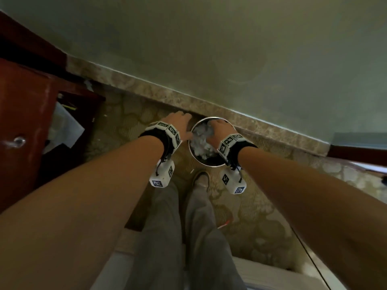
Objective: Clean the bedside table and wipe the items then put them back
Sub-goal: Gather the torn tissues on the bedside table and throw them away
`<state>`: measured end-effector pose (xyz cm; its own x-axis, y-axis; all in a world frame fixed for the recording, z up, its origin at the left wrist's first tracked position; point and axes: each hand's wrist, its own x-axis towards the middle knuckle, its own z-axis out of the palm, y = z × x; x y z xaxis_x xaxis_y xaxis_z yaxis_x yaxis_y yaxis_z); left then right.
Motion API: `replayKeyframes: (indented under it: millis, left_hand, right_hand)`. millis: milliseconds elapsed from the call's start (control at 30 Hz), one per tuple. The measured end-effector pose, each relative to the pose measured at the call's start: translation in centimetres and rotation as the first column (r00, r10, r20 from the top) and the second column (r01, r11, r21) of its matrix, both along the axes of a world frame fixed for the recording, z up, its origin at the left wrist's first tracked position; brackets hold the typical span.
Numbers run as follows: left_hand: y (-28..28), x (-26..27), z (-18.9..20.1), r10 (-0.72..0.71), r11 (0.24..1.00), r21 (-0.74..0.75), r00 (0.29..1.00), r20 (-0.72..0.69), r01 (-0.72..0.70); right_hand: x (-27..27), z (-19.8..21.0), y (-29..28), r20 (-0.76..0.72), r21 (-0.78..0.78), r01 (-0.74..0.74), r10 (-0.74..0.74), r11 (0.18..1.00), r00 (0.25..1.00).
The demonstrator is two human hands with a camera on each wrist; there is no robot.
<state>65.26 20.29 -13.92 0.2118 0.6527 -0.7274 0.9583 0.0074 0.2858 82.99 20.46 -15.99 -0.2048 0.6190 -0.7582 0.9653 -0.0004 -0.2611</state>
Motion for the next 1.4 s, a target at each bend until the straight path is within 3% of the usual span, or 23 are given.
replayKeyframes:
  millis: [200,400,667,933,1167,1400]
  left_hand:
    - [-1.5,-8.1,8.3,0.169,0.985,0.036,0.984,-0.058,-0.167]
    - [-5.4,-18.0,12.0,0.360,0.932,0.063,0.931,-0.064,-0.356]
    - [-11.3,-30.7,16.1,0.577,0.816,0.066,0.816,-0.026,-0.574]
    - [-17.1,-41.8,17.4,0.745,0.666,0.052,0.667,-0.007,-0.744]
    - [-20.5,-47.7,16.3,0.857,0.516,0.059,0.515,-0.018,-0.855]
    - [-22.4,-52.0,14.0,0.957,0.281,0.076,0.273,-0.101,-0.957]
  right_hand:
    - [-8.1,6.9,0.7,-0.023,0.016,-0.169,0.170,0.985,0.985]
    - [-18.1,12.0,0.0,-0.015,0.025,-0.329,0.329,0.944,0.944]
    - [-32.5,17.2,-0.9,0.007,0.095,-0.553,0.555,0.828,0.832]
    - [-47.5,19.0,-3.0,-0.011,0.127,-0.694,0.701,0.708,0.713]
    - [-55.9,17.8,-4.5,-0.050,0.095,-0.763,0.768,0.640,0.638]
    - [-61.8,14.4,-4.6,-0.072,0.112,-0.819,0.827,0.563,0.558]
